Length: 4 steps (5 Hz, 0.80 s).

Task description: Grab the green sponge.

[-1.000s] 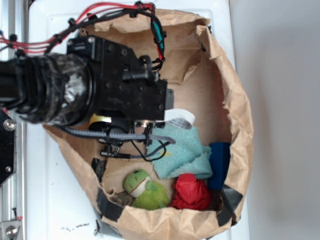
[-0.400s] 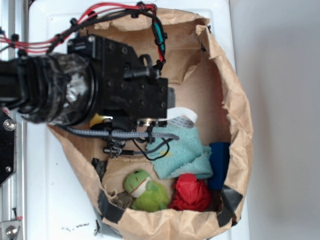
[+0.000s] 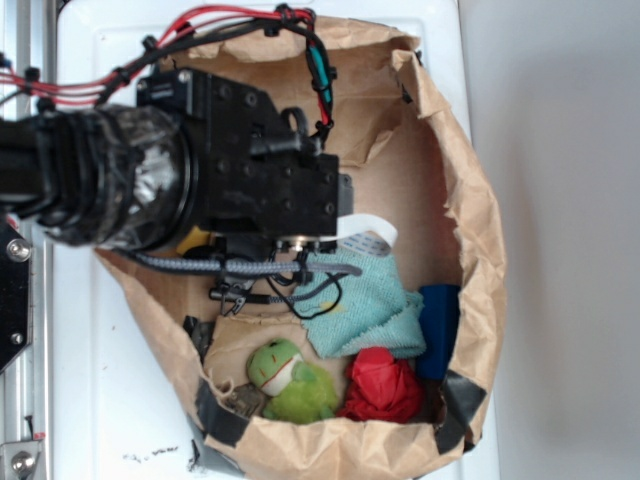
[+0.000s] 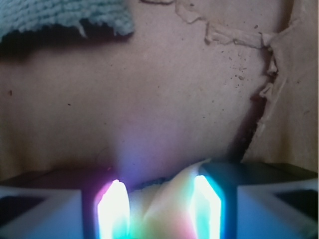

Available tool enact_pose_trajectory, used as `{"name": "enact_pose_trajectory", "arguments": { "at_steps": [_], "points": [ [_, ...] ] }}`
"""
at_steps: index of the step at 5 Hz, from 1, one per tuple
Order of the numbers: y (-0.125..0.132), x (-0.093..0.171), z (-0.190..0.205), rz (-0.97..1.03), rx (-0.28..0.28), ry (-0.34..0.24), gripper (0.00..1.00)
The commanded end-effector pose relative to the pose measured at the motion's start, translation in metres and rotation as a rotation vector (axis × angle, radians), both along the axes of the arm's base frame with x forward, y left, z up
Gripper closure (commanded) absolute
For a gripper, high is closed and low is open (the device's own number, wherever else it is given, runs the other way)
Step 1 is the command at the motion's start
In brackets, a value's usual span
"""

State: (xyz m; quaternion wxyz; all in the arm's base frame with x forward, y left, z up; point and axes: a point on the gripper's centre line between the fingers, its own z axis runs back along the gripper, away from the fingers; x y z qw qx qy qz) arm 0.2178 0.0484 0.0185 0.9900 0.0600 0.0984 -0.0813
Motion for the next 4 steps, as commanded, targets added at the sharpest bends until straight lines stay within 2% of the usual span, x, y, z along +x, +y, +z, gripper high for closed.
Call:
{"name": "enact_pose_trajectory", "arguments": {
  "at_steps": [1,2,3,4],
  "points": [
    [0.007,0.008,0.014,0.002,0.002,-0.049,1.00],
    [0.007,0.005,0.041,0.014,-0.027,-0.098,1.00],
    [0.000,0.003,0.090,0.039,-0.108,-0.137,1.00],
    [-0.007,0.004,0.119,0.058,-0.144,-0.171,1.00]
  ]
}}
